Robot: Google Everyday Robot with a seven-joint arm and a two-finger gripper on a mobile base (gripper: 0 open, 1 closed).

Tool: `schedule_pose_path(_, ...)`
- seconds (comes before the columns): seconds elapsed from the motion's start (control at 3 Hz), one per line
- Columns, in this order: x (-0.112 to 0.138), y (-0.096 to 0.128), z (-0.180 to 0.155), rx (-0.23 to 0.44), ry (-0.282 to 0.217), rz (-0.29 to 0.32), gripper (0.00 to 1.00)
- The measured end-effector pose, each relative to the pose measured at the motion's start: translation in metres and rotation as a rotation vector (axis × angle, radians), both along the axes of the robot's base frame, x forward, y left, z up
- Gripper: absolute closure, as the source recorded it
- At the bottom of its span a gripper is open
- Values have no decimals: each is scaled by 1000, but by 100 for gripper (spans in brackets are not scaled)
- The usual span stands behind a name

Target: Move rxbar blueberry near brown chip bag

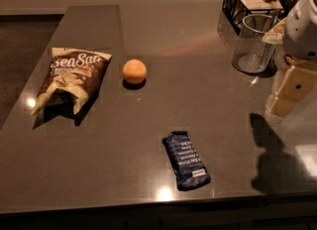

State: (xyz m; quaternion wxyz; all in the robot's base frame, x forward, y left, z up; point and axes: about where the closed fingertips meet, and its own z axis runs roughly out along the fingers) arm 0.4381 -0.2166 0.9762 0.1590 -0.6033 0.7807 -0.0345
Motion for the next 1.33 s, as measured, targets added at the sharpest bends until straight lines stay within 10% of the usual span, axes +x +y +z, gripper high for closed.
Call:
schedule_pose_path(1.0, -6, 19, -9, 33, 46, -6, 0)
schedule_pose_path(1.33, -22, 32, -32, 108, 93, -94, 0)
